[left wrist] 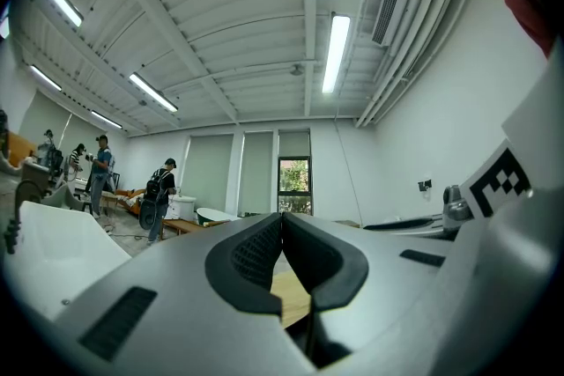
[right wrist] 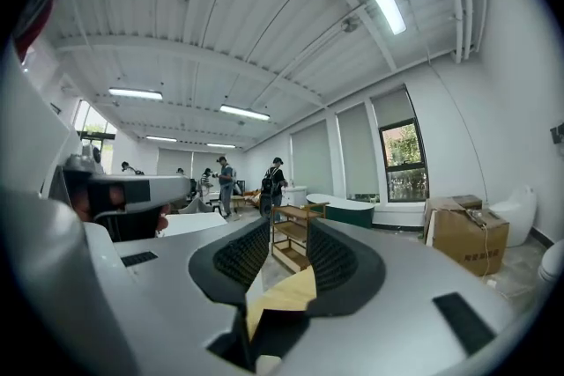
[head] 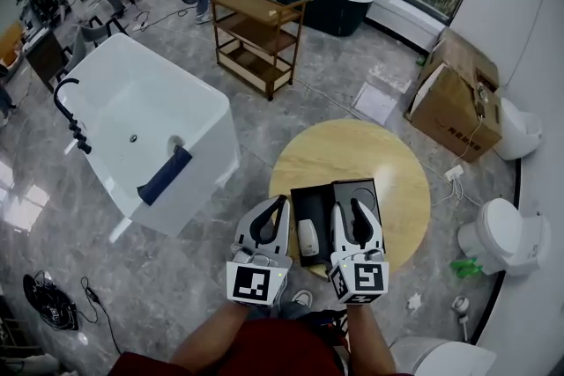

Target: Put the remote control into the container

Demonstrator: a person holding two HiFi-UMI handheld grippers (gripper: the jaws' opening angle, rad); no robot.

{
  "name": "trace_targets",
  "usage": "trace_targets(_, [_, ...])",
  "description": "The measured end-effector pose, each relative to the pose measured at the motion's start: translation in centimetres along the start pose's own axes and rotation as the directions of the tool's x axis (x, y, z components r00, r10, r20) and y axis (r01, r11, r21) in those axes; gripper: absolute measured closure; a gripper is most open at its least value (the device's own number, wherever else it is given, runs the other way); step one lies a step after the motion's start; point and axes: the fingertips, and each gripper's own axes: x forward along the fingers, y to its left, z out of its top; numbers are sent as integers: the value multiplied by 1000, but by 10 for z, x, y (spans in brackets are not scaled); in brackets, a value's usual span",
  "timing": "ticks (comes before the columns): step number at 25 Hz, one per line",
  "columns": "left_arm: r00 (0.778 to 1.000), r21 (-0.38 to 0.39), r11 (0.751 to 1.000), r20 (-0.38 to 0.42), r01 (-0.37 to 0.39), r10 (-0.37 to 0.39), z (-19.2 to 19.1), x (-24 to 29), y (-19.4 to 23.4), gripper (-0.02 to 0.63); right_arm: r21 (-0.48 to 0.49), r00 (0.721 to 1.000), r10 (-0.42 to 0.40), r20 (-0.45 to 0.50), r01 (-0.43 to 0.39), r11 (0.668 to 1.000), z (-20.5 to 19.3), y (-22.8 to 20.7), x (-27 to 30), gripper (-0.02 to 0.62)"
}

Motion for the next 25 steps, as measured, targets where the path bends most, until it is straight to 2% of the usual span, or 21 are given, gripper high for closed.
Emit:
trace_targets(11, [1000, 9, 1000, 10, -5, 5, 3, -2, -1, 591, -63, 988, 12, 152, -2, 998, 55, 4, -31, 468])
trace_targets(20, [1000, 14, 1000, 20, 3, -3, 7, -1, -5, 591, -66, 985, 25, 169, -14, 998, 66, 7, -34, 472])
trace_targets(25, [1000, 15, 1000, 18, -1, 0, 8, -2, -5, 591, -19, 987, 19, 160, -16, 1000, 66, 6, -34, 530])
